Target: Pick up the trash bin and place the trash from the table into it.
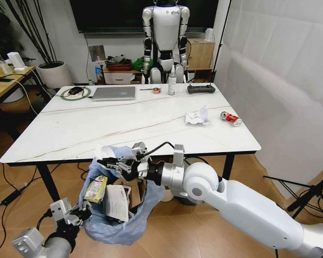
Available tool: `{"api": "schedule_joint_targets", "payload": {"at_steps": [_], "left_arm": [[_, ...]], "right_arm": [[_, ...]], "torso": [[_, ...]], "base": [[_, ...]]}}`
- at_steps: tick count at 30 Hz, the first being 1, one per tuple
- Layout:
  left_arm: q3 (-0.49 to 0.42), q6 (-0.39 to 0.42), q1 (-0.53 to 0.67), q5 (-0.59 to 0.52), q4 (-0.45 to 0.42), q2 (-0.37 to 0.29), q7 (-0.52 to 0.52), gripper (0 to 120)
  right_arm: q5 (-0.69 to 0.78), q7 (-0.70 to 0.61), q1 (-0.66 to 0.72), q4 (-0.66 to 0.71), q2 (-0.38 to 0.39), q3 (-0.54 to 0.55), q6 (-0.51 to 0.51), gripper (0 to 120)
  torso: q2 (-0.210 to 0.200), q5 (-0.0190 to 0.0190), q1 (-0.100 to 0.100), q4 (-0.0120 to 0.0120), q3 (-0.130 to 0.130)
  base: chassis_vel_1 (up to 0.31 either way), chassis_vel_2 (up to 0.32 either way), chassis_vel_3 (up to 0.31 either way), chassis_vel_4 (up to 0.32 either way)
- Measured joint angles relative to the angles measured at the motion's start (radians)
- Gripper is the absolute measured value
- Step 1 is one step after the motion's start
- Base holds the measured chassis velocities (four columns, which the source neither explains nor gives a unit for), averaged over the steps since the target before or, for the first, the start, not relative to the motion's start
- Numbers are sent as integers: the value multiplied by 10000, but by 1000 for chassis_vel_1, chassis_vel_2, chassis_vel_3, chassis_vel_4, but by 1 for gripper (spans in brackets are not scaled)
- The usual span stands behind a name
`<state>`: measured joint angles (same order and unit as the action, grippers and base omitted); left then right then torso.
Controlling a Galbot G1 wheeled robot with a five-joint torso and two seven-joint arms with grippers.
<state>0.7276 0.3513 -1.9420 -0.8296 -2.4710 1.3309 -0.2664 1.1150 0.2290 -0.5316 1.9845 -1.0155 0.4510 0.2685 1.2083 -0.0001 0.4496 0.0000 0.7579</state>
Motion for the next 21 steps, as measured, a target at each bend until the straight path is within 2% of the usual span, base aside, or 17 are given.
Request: {"api": "schedule_joint_targets", "payload": {"at_steps": [9,11,15,16,17,21], "left_arm": [[46,7,-2,-39,-25,-29,-48,1],[57,8,-6,-41,-48,-38,-52,1],[59,14,5,-42,-62,-37,-59,1],[58,18,13,-43,-63,-37,-61,1],[58,18,13,-43,-63,-37,-61,1],[54,25,48,-56,-61,-29,-68,1]], "right_arm": [[-532,5,-329,129,245,-137,-169,0],[-579,1,-342,184,267,-170,-191,8],[-667,-11,-365,229,321,-220,-242,15],[-694,-14,-389,241,349,-255,-260,22],[-694,-14,-389,241,349,-255,-260,22],[-714,-14,-411,249,387,-309,-308,38]], "torso": [[0,1,0,-1,0],[0,2,0,-1,0],[0,1,0,0,0],[0,1,0,0,0],[0,1,0,0,0],[0,1,0,-1,0]], "base": [[0,0,0,0],[0,0,0,0],[0,0,0,0],[0,0,0,0],[0,0,0,0],[0,0,0,0]]}}
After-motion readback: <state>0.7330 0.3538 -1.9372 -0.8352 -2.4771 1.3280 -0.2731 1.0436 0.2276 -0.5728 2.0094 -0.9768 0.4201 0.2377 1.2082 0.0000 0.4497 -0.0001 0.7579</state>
